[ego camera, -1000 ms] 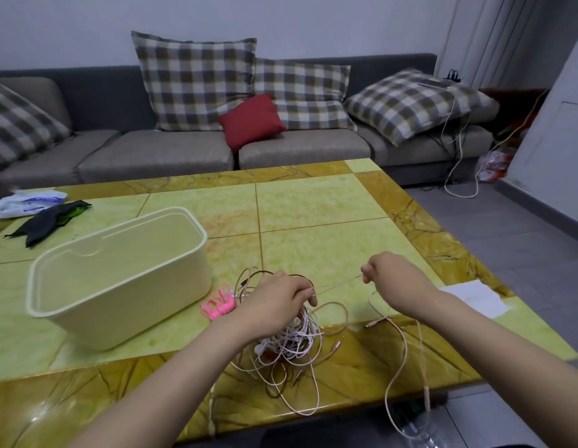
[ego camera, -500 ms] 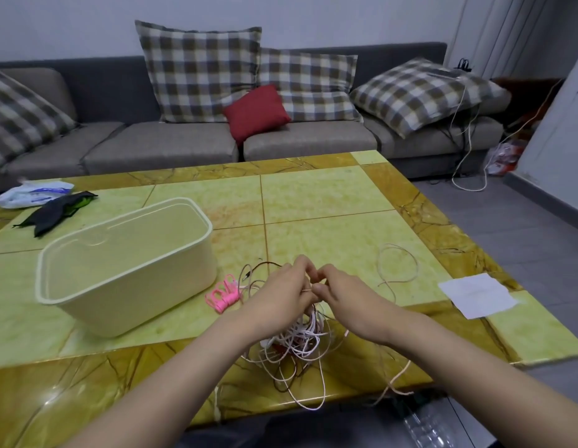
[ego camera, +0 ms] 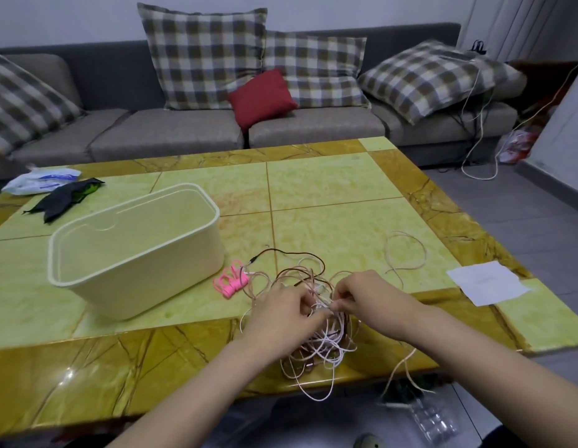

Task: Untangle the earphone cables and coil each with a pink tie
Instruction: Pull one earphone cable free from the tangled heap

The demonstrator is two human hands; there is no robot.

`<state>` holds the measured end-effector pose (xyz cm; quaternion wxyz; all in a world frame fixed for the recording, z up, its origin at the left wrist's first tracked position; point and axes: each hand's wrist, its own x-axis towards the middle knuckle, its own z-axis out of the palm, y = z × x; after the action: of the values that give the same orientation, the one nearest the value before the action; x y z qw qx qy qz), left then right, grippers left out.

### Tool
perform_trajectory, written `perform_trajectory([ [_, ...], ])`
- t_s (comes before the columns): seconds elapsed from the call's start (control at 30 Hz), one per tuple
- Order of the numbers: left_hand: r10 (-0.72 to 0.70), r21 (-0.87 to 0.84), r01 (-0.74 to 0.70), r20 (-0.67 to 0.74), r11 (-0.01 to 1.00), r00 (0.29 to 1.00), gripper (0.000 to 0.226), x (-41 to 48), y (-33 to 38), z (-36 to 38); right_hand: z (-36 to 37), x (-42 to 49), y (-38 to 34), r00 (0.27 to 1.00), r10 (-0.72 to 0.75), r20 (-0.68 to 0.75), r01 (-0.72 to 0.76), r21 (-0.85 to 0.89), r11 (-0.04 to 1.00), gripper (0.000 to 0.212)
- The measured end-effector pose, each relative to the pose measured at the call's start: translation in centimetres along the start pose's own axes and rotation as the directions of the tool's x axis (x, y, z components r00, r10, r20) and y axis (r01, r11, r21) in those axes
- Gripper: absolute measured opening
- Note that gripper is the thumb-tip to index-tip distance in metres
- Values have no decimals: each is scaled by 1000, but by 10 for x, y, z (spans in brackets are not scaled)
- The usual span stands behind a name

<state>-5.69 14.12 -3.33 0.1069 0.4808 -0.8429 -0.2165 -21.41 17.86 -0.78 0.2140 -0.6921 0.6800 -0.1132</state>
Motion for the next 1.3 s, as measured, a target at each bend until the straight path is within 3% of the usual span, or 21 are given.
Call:
perform_trajectory([
  [0.1, -13, 93, 8, 58, 996, 998, 59, -1, 5, 10, 0, 0, -1, 1000, 9, -24, -9, 8, 1000, 18],
  [0.2, 15, 119, -21, 53, 993, 998, 85, 1, 7, 17, -8, 4, -2, 986, 5, -166, 16, 126, 992, 17],
  [0.37, 92, 195, -57, -175, 979, 980, 65, 22, 3, -5, -27, 11, -7, 933, 35, -358, 41, 203, 978, 16],
  [0.53, 139, 309, -83, -165, 947, 976, 55, 39, -2, -35, -36, 13, -3, 914, 76, -397, 19, 232, 973, 16],
  [0.67, 127, 135, -128, 11, 983, 992, 58, 32, 2, -22, -25, 12, 2, 936, 108, -335, -13, 273, 962, 16],
  [0.83, 93, -62, -111, -236, 992, 967, 16, 14, 17, -2, -16, 9, 3, 954, 97, -285, 3, 330, 944, 15],
  [1.0, -60, -207, 23, -173, 978, 983, 26, 15, 18, 15, -13, 10, 0, 947, 108, -302, 23, 401, 916, 16],
  [1.17, -236, -569, 173, -38, 804, 971, 34, 24, 19, 20, -9, 11, -4, 944, 111, -310, 46, 459, 887, 15],
  [1.3, -252, -654, 195, 6, 731, 968, 42, 25, 19, 21, -11, 8, -2, 942, 134, -307, 2, 405, 914, 18],
])
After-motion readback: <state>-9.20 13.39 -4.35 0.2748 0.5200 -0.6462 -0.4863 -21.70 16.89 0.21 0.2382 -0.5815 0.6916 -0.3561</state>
